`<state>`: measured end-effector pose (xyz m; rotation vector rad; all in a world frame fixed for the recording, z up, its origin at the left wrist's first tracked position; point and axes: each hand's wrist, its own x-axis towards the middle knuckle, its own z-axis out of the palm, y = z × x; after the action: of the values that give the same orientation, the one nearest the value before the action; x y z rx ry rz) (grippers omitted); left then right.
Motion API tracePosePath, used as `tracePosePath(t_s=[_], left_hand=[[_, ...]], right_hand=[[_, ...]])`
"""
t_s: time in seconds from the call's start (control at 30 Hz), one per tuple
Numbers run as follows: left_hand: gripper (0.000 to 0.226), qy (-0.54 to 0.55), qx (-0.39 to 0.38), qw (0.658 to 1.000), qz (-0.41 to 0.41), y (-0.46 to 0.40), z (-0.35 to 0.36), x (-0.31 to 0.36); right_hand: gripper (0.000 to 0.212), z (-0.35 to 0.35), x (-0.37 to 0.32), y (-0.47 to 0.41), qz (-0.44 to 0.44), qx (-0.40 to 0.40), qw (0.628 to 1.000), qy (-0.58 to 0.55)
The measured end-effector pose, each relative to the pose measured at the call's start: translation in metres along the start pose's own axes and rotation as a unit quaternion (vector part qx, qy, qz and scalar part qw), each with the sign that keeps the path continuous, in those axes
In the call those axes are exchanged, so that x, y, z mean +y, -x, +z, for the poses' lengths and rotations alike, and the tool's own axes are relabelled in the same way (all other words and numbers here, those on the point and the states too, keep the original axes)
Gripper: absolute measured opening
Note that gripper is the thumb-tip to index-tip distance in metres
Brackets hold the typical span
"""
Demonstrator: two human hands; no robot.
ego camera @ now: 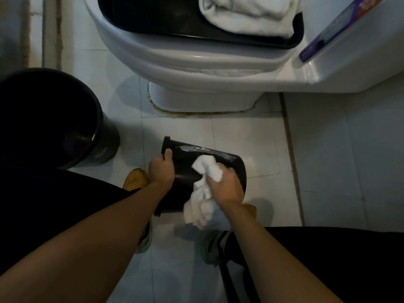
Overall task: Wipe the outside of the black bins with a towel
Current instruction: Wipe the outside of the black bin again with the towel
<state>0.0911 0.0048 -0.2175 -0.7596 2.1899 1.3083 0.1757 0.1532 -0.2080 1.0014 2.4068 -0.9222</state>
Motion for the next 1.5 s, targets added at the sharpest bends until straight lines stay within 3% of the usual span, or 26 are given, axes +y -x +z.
tracePosePath(t_s=[0.1,0.17,0.23,0.37,0.53,0.63,0.87,0.97,1.1,1.2,1.33,1.4,1.5], left_hand=[[0.037,0.002,-0.005,1.000,-0.004,0.002,0.002,0.001],[0.036,-0.001,0.000,1.000,-0.005,0.002,0.001,-0.001],[0.037,-0.003,0.005,1.000,-0.006,0.001,0.001,0.000],[0.036,-0.009,0.005,1.000,-0.005,-0.001,0.001,0.003],[0.041,0.004,-0.005,1.000,0.006,0.003,0.001,0.000],[0.042,-0.001,0.000,1.000,0.010,0.003,0.000,-0.001],[0.041,0.003,0.003,1.000,0.001,0.001,-0.001,0.000],[0.041,0.000,-0.004,1.000,0.009,0.000,-0.001,0.002],[0.041,-0.022,0.006,1.000,0.018,0.004,0.000,-0.004],[0.041,-0.029,0.021,0.999,0.026,0.003,0.000,-0.007],[0.045,-0.018,0.027,0.999,0.038,0.003,-0.001,-0.009],[0.042,-0.013,0.017,0.999,0.039,0.005,-0.001,-0.006],[0.032,-0.008,-0.009,0.999,0.041,0.012,-0.005,-0.005]], right_hand=[[0.033,-0.019,0.029,-0.012,0.125,0.062,0.988,-0.065],[0.031,-0.018,0.032,-0.012,0.161,0.078,0.981,-0.082],[0.034,-0.006,0.020,-0.003,0.151,0.087,0.982,-0.072],[0.039,0.016,0.008,0.017,0.039,0.059,0.996,-0.049],[0.028,-0.011,0.046,-0.004,0.157,0.112,0.975,-0.113],[0.035,-0.017,0.049,-0.008,0.177,0.126,0.971,-0.097],[0.033,0.010,-0.005,-0.004,0.010,0.038,0.999,-0.038],[0.038,-0.009,0.008,-0.024,0.077,0.026,0.995,-0.058],[0.027,-0.034,0.025,-0.036,0.145,0.058,0.985,-0.073],[0.023,-0.021,-0.004,-0.026,0.108,0.015,0.992,-0.062],[0.035,0.010,-0.029,-0.001,-0.006,-0.027,0.999,-0.035],[0.036,0.003,-0.023,-0.003,-0.003,-0.035,0.998,-0.059],[0.032,-0.025,-0.006,-0.015,0.078,-0.051,0.991,-0.100]])
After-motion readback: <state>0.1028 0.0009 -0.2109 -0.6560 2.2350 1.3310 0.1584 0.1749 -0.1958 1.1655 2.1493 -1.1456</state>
